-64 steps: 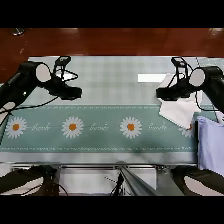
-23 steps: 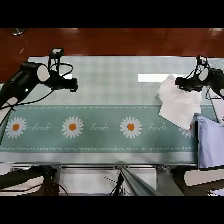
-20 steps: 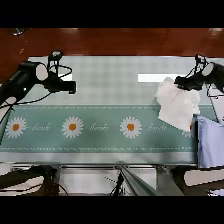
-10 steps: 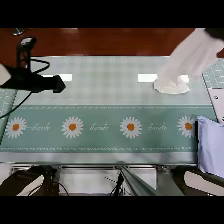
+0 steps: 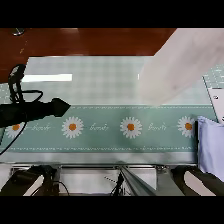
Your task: Fold the shirts.
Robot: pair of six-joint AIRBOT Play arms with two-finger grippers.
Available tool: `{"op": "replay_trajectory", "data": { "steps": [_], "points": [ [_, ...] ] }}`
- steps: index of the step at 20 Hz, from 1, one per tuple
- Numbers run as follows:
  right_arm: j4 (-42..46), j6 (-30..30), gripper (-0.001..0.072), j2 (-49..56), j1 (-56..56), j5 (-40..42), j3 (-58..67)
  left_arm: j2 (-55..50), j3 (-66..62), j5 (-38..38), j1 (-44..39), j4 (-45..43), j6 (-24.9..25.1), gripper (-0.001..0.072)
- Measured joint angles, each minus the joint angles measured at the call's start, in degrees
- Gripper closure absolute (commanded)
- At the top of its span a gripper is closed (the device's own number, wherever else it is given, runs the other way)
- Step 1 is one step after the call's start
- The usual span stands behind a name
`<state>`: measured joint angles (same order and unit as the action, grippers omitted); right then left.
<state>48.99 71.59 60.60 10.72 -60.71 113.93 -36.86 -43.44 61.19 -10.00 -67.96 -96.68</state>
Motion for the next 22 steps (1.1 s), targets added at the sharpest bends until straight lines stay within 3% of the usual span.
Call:
{"op": "replay_trajectory", "data": {
  "steps": [3,7,11,16,17,18,19,22],
  "points": [
    [-3.8,-1.7,0.0685,-0.5,-4.1,-7.9,-0.1,0.7,1.4,-1.6,0.0,1.4,-0.2,0.0004],
    [0.0,-1.9,0.0685,-0.5,-18.7,-14.3,-9.4,0.8,2.0,-4.3,0.0,2.1,-0.2,0.0004],
    [5.2,2.0,0.0684,1.5,-33.4,-8.3,-27.3,0.9,2.1,-5.6,0.3,2.1,1.0,0.0004],
    [1.2,5.0,0.0683,12.4,-45.6,0.9,-40.7,0.9,2.1,-6.4,0.9,1.6,2.4,0.0004],
    [-0.1,5.3,0.0554,15.0,-47.2,2.4,-41.6,0.9,2.1,-6.5,0.8,1.7,2.5,0.0004],
    [-2.2,5.6,0.0188,17.7,-48.6,3.7,-42.4,0.9,2.1,-6.7,0.5,1.9,2.7,0.0004],
    [-4.1,5.6,0.009,19.8,-49.4,4.9,-42.8,0.9,2.1,-6.7,0.3,2.0,2.7,0.0004],
    [-9.0,5.3,0.0091,23.4,-47.6,6.1,-42.4,0.9,2.1,-6.6,-0.3,2.3,2.9,0.0003]
  ]
}}
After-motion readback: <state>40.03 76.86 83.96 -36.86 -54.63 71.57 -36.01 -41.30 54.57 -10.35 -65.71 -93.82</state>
